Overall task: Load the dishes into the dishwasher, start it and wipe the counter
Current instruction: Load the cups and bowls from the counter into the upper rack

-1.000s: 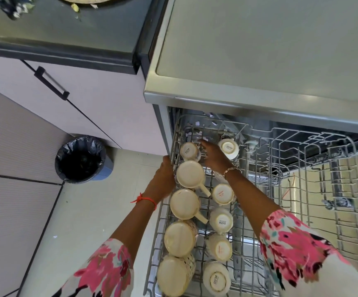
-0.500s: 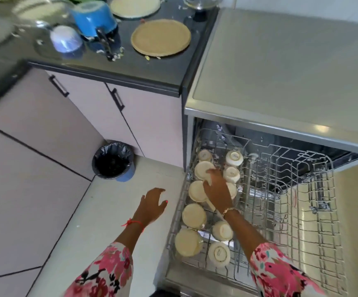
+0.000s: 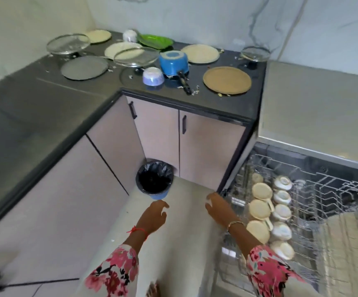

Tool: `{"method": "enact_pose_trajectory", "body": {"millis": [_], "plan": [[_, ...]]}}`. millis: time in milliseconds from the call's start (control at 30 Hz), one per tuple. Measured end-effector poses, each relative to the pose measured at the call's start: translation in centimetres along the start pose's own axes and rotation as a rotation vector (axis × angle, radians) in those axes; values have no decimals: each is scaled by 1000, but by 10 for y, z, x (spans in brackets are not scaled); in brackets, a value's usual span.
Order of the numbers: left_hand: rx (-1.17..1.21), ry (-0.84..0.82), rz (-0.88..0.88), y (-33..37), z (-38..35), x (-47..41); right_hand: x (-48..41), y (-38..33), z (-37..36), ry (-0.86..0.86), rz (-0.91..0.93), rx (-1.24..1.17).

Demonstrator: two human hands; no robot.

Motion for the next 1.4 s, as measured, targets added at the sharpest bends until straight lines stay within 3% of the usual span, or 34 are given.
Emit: {"method": "enact_pose_trajectory", "body": {"millis": [167, 333, 700, 900, 1033, 1267, 1400], "plan": [[39, 115, -4, -38, 75, -47, -44, -77, -7, 27, 52, 15], [58, 221, -44, -44, 130, -127, -111, -137, 18, 163, 118, -42], [57, 374, -181, -15, 220, -347, -349, -226, 103, 451, 273, -158], [-8, 412, -195, -2, 246, -441, -451, -258, 109, 362, 369, -80], [-190, 280, -145, -13, 232, -480, -491, -273, 98, 284, 398, -10], [-253, 364, -212, -23, 222, -484, -521, -284, 66, 77, 377, 214], [-285, 376, -215, -20, 222, -481, -525, -287, 58, 47, 359, 256]]}}
Point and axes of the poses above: each hand's wrist, its own x-axis away from the middle knuckle, its own z-axis out of the back of the hand, y = z × x, the point moved 8 cm from there along -x, towards the middle knuckle, and after that the axes turned 15 degrees about y, right-handed, at the moved point
